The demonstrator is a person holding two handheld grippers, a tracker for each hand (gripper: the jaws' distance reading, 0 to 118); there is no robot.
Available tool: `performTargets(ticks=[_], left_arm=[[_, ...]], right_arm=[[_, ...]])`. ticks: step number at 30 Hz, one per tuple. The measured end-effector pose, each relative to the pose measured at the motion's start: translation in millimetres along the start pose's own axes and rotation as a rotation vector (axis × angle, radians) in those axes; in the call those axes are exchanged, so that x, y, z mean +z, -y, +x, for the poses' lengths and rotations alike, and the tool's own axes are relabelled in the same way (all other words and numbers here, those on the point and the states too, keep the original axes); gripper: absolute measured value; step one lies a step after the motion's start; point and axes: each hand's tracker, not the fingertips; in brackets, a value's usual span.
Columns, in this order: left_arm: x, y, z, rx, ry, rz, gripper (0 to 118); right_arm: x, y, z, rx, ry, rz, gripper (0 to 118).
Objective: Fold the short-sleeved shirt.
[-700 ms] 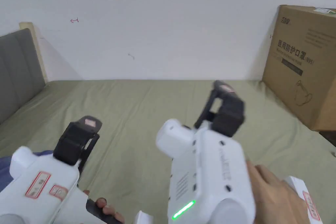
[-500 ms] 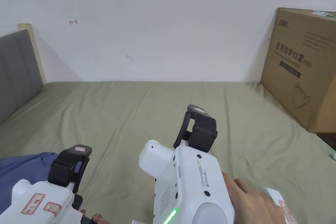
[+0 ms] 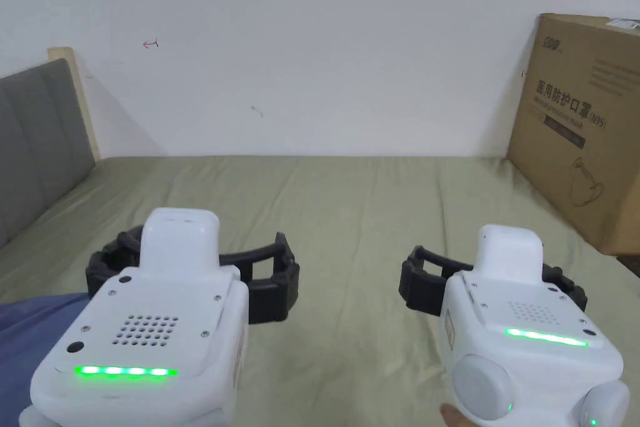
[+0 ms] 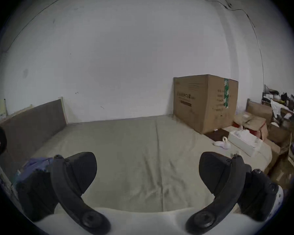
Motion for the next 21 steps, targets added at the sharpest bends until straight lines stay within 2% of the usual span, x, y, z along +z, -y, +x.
performTargets(ticks=[1,3,5,7,9,10,11,12,13,14,15,16,18,21], left_arm=[[-2,2,-4,0.052,0.046,-0.022,118],[-4,3,-13,0.165,0.037,0.0,118],[-7,-3,-21,0.211,0.031,-0.033,118],[-8,-9,-24,0.2,0.033,-0.023,118],[-8,-8,-21,0.158,0.01,-0.032,118],[-6,-7,-18,0.136,0.01,-0.043,115],[-4,-5,-18,0.135,0.019,-0.037,106],[-2,-1,-17,0.119,0.034,-0.019,75],[-2,1,-14,0.107,0.038,-0.021,37],[-5,1,-11,0.093,0.011,-0.045,1],[-8,4,-7,0.071,-0.031,-0.06,0],[-7,5,-7,0.056,-0.003,-0.05,0],[-10,4,-4,0.025,0.052,-0.081,0],[-8,3,-1,0.026,0.039,-0.07,0]], right_arm=[[4,0,0,-0.009,-0.016,0.013,118],[13,-9,-3,-0.047,-0.091,0.073,118],[20,-18,-9,-0.037,-0.089,0.134,118],[24,-25,-15,0.037,-0.055,0.139,118],[29,-25,-19,0.069,-0.044,0.172,118],[31,-23,-17,0.067,-0.055,0.176,117],[32,-22,-17,0.065,-0.054,0.175,116],[32,-20,-18,0.063,-0.04,0.168,104],[32,-17,-18,0.065,-0.04,0.172,69],[31,-15,-19,0.069,-0.052,0.174,13],[24,-12,-21,0.071,0.014,0.135,0],[23,-6,-19,0.07,0.033,0.123,0],[18,-4,-15,0.057,-0.023,0.088,0],[15,-4,-17,0.062,0.0,0.088,0]])
